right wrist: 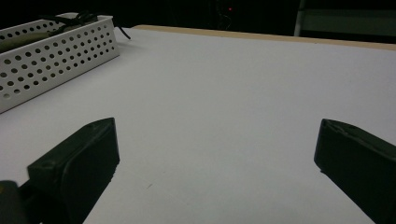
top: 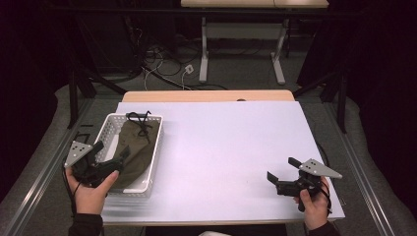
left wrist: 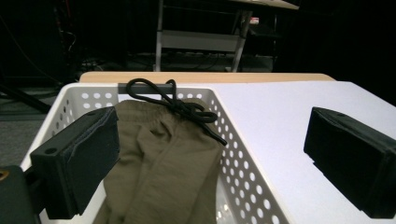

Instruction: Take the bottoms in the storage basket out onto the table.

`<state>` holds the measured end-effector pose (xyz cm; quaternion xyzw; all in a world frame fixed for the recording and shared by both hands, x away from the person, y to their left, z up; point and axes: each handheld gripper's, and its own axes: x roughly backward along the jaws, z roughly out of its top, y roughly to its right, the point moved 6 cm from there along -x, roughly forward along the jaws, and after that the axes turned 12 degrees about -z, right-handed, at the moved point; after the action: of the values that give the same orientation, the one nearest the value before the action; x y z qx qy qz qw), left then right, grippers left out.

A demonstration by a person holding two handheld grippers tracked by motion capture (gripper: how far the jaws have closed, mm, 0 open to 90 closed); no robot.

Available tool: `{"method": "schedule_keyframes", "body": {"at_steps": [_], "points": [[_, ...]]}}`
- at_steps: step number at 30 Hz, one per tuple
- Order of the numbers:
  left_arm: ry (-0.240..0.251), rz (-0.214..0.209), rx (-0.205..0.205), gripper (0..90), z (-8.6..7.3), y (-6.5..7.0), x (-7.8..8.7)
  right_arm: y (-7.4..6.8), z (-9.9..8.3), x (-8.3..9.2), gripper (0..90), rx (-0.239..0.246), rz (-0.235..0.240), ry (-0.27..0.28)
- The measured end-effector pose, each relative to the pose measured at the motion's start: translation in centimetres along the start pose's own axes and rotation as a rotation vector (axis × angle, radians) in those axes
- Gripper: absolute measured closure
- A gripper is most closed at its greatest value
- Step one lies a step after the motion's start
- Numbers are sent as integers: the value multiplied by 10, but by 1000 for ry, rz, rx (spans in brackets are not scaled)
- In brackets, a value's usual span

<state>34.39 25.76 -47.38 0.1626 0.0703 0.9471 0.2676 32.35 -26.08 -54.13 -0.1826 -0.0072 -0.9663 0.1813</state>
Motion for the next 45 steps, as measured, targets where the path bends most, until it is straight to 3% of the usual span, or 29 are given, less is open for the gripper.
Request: {"method": "schedule_keyframes", "body": {"at_steps": [11, 28, 36, 42, 45], "points": [[-11, 30, 7, 34, 21, -18, -14, 3, 0, 0, 6, -2, -3, -4], [-69, 51, 17, 34, 26, -34, -41, 3, -1, -1, 13, -2, 1, -6], [-139, 65, 23, 34, 17, -47, -56, 3, -1, -2, 18, 3, 4, -10], [-234, 74, 20, 34, 2, -57, -69, 3, -1, -3, 21, 3, 6, -11], [-254, 79, 16, 33, -2, -60, -72, 3, -1, -3, 22, 3, 6, -11]]}}
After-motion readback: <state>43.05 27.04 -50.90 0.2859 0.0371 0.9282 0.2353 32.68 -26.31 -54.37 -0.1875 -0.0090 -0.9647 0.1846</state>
